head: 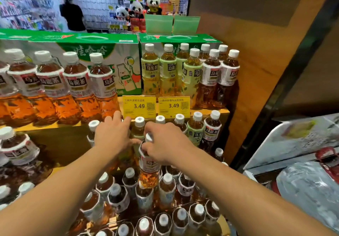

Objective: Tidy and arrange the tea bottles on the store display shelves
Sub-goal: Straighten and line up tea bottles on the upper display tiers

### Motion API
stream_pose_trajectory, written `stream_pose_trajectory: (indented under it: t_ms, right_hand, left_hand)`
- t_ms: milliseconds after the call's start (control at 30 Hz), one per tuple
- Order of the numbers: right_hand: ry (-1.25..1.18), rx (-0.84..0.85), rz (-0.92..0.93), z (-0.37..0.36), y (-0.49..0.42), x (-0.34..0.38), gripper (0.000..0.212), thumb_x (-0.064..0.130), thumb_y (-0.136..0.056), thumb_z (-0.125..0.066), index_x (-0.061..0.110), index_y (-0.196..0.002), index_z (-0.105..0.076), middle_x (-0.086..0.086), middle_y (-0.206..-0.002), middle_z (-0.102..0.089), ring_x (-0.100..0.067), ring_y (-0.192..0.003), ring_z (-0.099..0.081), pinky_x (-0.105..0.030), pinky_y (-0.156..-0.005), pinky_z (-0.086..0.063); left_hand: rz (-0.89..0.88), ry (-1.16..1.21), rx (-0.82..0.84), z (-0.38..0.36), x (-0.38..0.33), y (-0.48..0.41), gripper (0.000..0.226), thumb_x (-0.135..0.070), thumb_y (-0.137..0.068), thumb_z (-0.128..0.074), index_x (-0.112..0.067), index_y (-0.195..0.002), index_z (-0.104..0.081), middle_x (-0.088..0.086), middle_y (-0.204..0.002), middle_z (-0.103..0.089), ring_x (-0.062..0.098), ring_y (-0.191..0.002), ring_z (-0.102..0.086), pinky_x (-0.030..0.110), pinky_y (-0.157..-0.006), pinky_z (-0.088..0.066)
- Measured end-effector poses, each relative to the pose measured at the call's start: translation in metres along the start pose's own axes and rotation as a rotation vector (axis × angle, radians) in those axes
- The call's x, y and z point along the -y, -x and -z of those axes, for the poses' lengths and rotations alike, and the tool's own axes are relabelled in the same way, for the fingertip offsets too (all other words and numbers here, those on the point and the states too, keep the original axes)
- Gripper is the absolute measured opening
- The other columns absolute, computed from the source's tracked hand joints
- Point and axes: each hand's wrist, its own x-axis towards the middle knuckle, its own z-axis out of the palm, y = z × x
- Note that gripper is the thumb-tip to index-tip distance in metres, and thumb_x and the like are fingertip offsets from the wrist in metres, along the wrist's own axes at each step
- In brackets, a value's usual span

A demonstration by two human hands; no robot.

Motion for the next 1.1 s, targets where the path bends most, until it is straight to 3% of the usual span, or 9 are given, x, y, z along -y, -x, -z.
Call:
stream_pose_trajectory:
  t_ms: [100, 200, 267, 367, 500, 667, 800, 900, 1100]
  right_hand:
    - [0.04, -0.004, 0.031, 0.005, -0.005, 0.016, 0.033, 0.04, -0.094, -0.06, 0.022, -0.121, -0.055, -0.007, -0.115, -0.064, -0.029, -0.106, -0.057, -0.037, -0.079, -0.049]
    - [0.072, 0.021, 0.077, 0.006, -0.015, 0.048, 0.038, 0.042, -0.094, -0.06, 0.024, -0.127, -0.056, -0.005, -0.121, -0.066, -0.028, -0.112, -0.058, -0.036, -0.085, -0.048]
    - [0.064, 0.025, 0.116, 0.001, -0.024, 0.076, 0.038, 0.042, -0.093, -0.061, 0.024, -0.127, -0.057, -0.003, -0.124, -0.066, -0.027, -0.113, -0.059, -0.035, -0.087, -0.048]
    - [0.049, 0.039, 0.163, -0.016, -0.043, 0.118, 0.037, 0.041, -0.092, -0.062, 0.025, -0.125, -0.059, -0.002, -0.125, -0.065, -0.026, -0.111, -0.059, -0.034, -0.083, -0.047]
    - [0.04, 0.052, 0.168, -0.045, -0.08, 0.164, 0.034, 0.041, -0.09, -0.065, 0.027, -0.12, -0.062, -0.002, -0.125, -0.065, -0.027, -0.11, -0.06, -0.035, -0.083, -0.048]
    - [0.011, 0.017, 0.121, -0.079, -0.128, 0.204, 0.035, 0.038, -0.091, -0.064, 0.023, -0.123, -0.06, -0.004, -0.124, -0.065, -0.028, -0.11, -0.059, -0.035, -0.084, -0.048]
    - [-0.023, -0.003, 0.068, -0.107, -0.159, 0.223, 0.038, 0.039, -0.094, -0.062, 0.025, -0.129, -0.057, -0.005, -0.126, -0.065, -0.029, -0.111, -0.06, -0.036, -0.083, -0.049]
    - [-0.008, 0.01, 0.042, -0.123, -0.175, 0.234, 0.039, 0.039, -0.095, -0.06, 0.025, -0.131, -0.055, -0.006, -0.126, -0.065, -0.03, -0.111, -0.06, -0.037, -0.085, -0.05]
    - [0.028, 0.01, 0.034, -0.14, -0.185, 0.241, 0.036, 0.038, -0.097, -0.059, 0.024, -0.13, -0.055, -0.006, -0.121, -0.067, -0.029, -0.106, -0.062, -0.031, -0.072, -0.042]
  left_hand:
    - [-0.009, 0.073, -0.057, 0.02, 0.012, 0.017, 0.065, -0.067, -0.073, -0.066, -0.025, -0.119, -0.048, 0.005, -0.114, -0.049, 0.024, -0.079, -0.062, 0.032, -0.054, -0.043]
    - [0.02, 0.171, -0.132, 0.036, 0.045, 0.046, 0.033, -0.051, -0.084, -0.062, -0.024, -0.103, -0.054, 0.001, -0.096, -0.053, 0.028, -0.072, -0.063, 0.032, -0.051, -0.041]
    - [0.103, 0.213, -0.142, 0.038, 0.081, 0.067, 0.021, -0.043, -0.089, -0.056, -0.023, -0.093, -0.057, -0.001, -0.086, -0.055, 0.029, -0.076, -0.062, 0.035, -0.056, -0.045]
    - [0.265, 0.232, -0.158, 0.031, 0.15, 0.093, 0.015, -0.034, -0.088, -0.06, -0.02, -0.092, -0.062, 0.002, -0.087, -0.058, 0.028, -0.087, -0.06, 0.037, -0.062, -0.047]
    - [0.422, 0.167, -0.147, 0.01, 0.238, 0.106, 0.037, -0.032, -0.08, -0.07, -0.02, -0.114, -0.063, 0.008, -0.106, -0.061, 0.034, -0.1, -0.058, 0.046, -0.076, -0.054]
    - [0.348, 0.181, -0.052, -0.018, 0.289, 0.097, 0.055, -0.024, -0.079, -0.063, -0.029, -0.133, -0.055, -0.002, -0.133, -0.06, 0.03, -0.121, -0.051, 0.045, -0.095, -0.048]
    - [0.26, 0.165, -0.074, -0.037, 0.302, 0.09, 0.057, -0.032, -0.082, -0.06, -0.031, -0.138, -0.052, -0.006, -0.139, -0.057, 0.031, -0.126, -0.045, 0.047, -0.095, -0.046]
    - [0.203, 0.127, -0.114, -0.045, 0.307, 0.09, 0.06, -0.041, -0.083, -0.06, -0.03, -0.141, -0.05, 0.0, -0.131, -0.062, 0.035, -0.12, -0.049, 0.048, -0.087, -0.05]
    - [0.143, 0.108, -0.133, -0.049, 0.309, 0.092, 0.058, -0.046, -0.083, -0.058, -0.035, -0.139, -0.05, 0.003, -0.127, -0.062, 0.036, -0.122, -0.049, 0.046, -0.081, -0.046]
